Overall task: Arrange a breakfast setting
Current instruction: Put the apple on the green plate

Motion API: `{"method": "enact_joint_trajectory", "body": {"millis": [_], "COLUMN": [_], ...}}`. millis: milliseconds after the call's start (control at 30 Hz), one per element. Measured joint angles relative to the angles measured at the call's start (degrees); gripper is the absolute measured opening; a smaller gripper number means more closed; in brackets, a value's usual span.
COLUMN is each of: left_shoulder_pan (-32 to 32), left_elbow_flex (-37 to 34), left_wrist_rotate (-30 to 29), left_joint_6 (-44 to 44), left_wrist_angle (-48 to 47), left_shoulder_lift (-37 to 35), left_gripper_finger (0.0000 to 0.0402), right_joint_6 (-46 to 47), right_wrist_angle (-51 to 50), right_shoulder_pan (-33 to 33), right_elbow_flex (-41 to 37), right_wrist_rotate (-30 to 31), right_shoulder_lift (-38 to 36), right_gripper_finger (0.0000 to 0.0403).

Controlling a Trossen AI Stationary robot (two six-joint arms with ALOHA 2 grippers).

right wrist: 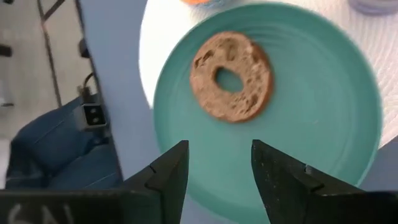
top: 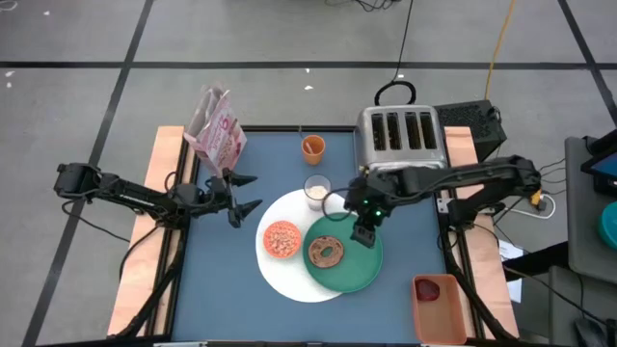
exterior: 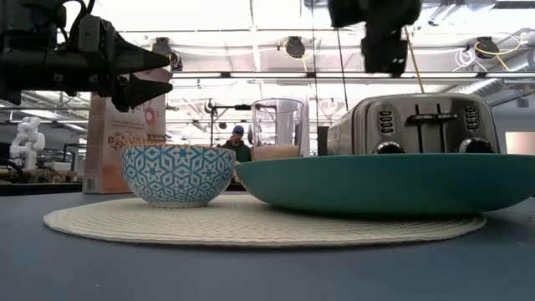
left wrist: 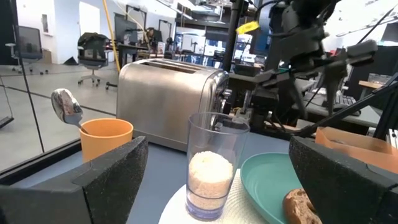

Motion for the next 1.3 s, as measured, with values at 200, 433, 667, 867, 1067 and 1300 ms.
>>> {"method": "enact_joint_trajectory", "body": {"millis": [200,433,667,867,1067,1300], "left_shoulder_pan": [0.00,-0.02,-0.01,0.00,-0.01,-0.01], "left_elbow_flex": [0.00,0.00,0.00,0.00,0.00,0.00], "left_wrist_rotate": [-0.01,0.00,-0.02,-0.02,-0.01,-0.02], "left_joint_6": [-0.02,-0.10,-0.11,-0.11,-0.10,-0.09], "left_wrist_angle": [0.02,0.02,0.02,0.02,0.02,0.02], "left_shoulder_lift": [0.00,0.00,0.00,0.00,0.00,0.00], "left_gripper_finger": [0.0390,0.0390,0.0390,0.0390,0.0390,0.0390], "right_joint_6": [5.16,2.57,3.26,5.27,10.30,14.20], "right_wrist_angle": [-0.77,1.14,1.06,0.47,0.44,-1.25], "right_shoulder_pan": [2.10,4.48,6.30,8.70,10.50,10.64], "right_elbow_flex": [0.00,0.00,0.00,-0.02,0.00,-0.02], "right_wrist_rotate": [-4.69,-8.57,-8.71,-8.83,-8.92,-15.73], "right_shoulder_lift": [-1.65,-1.47,-1.43,-1.43,-1.43,-1.45], "right_gripper_finger": [0.0194,0.0242,0.0259,0.0271,0.0309,0.0371]}}
